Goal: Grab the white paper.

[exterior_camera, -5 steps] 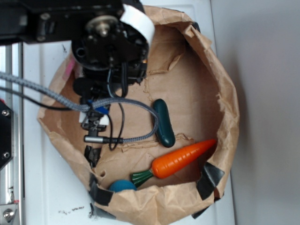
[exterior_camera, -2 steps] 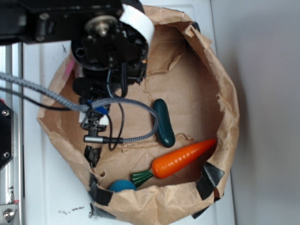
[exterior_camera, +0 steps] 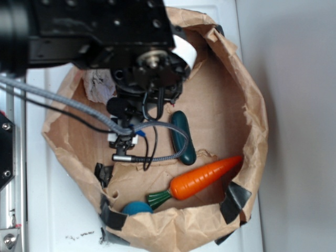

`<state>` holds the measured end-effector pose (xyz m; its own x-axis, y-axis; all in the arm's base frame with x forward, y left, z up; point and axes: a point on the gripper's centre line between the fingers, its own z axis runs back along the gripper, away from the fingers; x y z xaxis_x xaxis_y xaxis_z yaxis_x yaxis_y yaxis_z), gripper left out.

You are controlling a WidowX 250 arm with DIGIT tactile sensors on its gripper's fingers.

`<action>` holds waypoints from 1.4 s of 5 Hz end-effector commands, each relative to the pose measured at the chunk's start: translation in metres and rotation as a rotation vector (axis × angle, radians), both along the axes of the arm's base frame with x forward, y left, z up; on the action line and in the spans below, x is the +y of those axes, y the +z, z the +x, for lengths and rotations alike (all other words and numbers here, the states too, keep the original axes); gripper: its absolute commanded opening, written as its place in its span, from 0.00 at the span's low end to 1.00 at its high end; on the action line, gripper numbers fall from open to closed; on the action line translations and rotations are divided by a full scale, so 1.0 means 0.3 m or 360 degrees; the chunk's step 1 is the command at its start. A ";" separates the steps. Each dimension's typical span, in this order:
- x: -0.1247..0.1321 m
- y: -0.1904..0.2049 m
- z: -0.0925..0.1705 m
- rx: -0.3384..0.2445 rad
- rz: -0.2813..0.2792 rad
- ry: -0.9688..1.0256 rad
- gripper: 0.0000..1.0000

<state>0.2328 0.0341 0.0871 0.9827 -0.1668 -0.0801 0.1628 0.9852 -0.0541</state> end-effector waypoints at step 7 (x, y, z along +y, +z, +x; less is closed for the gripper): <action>0.090 -0.242 -0.005 0.0079 0.0609 0.0124 0.00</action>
